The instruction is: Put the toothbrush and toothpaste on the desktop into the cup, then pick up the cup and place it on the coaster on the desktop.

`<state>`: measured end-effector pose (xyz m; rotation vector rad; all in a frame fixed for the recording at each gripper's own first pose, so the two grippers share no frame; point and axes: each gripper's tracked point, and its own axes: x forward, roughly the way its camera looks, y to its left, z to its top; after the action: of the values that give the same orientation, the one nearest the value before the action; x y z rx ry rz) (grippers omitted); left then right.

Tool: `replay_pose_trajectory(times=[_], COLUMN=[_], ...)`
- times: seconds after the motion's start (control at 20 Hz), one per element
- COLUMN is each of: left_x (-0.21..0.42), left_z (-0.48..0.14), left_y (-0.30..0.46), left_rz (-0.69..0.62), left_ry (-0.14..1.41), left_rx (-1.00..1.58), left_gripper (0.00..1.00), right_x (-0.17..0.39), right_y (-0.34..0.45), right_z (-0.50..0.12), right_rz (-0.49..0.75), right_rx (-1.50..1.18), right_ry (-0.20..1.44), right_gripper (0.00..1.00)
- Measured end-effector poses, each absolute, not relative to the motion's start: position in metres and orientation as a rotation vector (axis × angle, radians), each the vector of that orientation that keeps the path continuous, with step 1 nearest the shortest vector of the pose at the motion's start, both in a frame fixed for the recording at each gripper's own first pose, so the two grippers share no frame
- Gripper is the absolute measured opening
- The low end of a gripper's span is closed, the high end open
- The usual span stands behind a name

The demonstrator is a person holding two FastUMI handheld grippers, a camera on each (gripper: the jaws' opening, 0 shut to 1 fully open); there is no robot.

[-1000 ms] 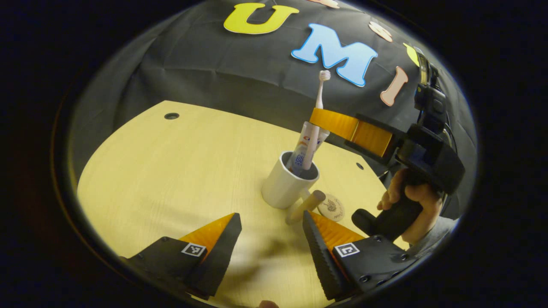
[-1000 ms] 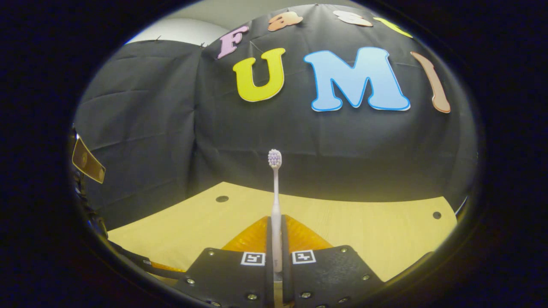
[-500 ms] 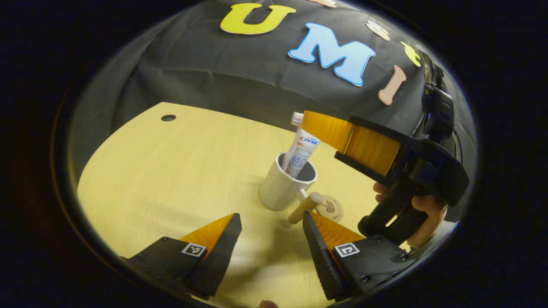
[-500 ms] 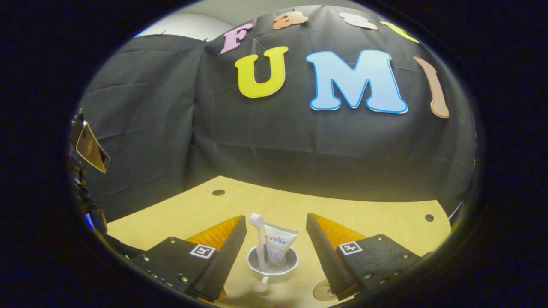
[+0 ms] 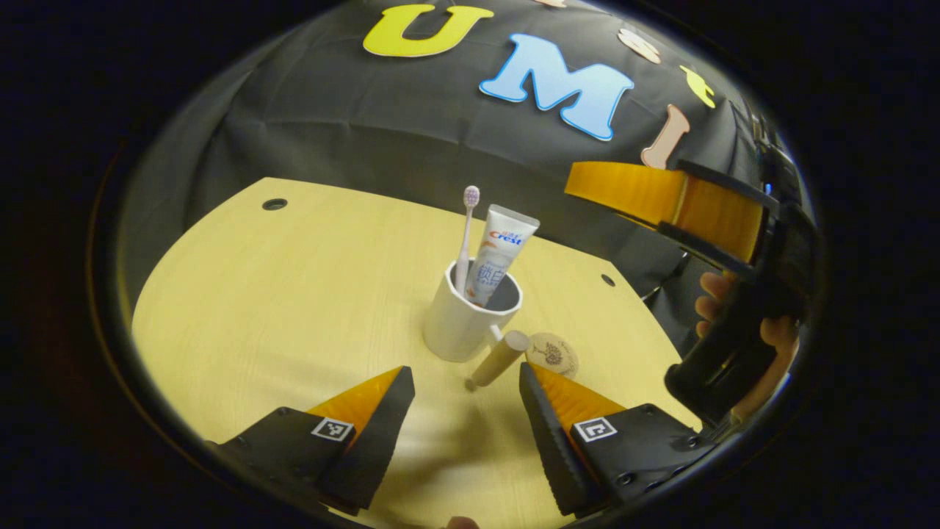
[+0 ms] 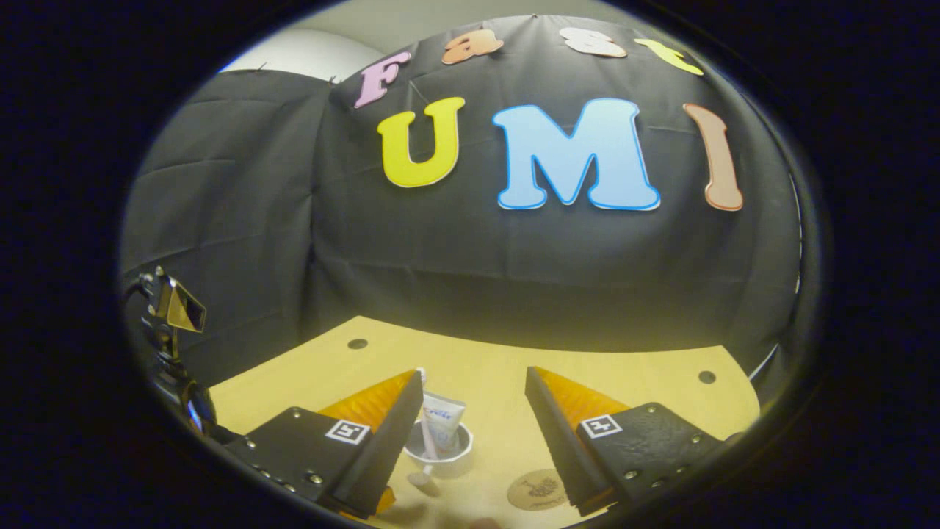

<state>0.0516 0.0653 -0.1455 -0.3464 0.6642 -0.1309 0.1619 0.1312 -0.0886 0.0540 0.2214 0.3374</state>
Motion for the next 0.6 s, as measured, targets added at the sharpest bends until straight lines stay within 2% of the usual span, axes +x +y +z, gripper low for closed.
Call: replay_pose_trajectory(times=[0.25,0.6], left_x=[0.05,0.051], left_z=[-0.146,-0.153], left_y=[0.061,0.057], left_rz=[-0.127,-0.094], left_ry=[0.713,0.8], left_rx=[-0.331,-0.315], left_gripper=[0.93,0.93], right_x=[0.141,0.095], right_y=[0.087,0.024], right_z=[-0.066,-0.085], right_rz=[0.261,0.18], right_rx=[0.039,-0.052], right_ry=[0.2,0.243], right_gripper=[0.88,0.88])
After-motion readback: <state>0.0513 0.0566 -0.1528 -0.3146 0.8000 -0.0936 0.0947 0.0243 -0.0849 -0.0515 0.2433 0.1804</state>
